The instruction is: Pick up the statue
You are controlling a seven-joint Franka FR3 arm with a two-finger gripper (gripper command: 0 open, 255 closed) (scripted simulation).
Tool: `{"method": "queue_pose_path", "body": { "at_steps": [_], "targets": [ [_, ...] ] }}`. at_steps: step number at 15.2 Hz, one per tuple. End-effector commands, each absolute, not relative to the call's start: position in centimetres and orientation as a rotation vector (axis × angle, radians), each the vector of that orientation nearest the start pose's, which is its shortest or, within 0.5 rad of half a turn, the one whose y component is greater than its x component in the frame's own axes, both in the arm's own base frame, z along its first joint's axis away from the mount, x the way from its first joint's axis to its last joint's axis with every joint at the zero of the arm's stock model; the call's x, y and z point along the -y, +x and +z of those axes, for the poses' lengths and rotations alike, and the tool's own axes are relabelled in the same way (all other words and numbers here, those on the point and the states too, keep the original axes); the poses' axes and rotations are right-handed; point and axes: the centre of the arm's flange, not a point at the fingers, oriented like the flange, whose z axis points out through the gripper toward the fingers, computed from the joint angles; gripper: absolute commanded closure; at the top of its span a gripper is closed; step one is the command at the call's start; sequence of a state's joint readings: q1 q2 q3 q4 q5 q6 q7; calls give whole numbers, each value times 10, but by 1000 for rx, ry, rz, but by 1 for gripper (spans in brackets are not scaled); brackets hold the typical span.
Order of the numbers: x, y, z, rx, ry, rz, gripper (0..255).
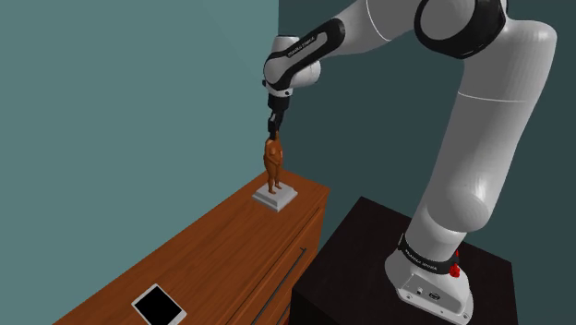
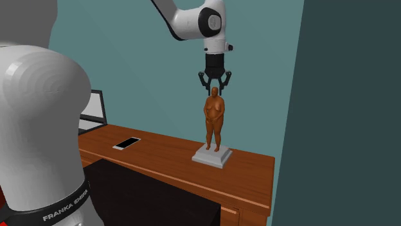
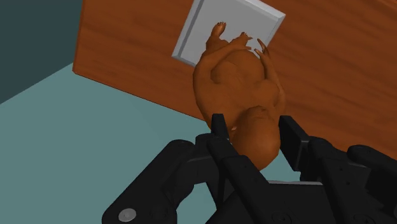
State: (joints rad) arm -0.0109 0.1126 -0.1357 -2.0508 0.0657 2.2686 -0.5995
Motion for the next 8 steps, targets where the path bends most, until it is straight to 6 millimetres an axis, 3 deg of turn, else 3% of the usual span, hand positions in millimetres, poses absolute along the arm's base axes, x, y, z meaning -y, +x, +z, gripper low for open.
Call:
{"method": "queue_pose_path", "body": {
  "at_steps": [1,6,8],
  "targets": [
    [82,575,406,647,-3073,-180,255],
    [82,575,433,647,-3073,-180,255],
    [82,575,433,647,-3073,-180,255]
  ]
}}
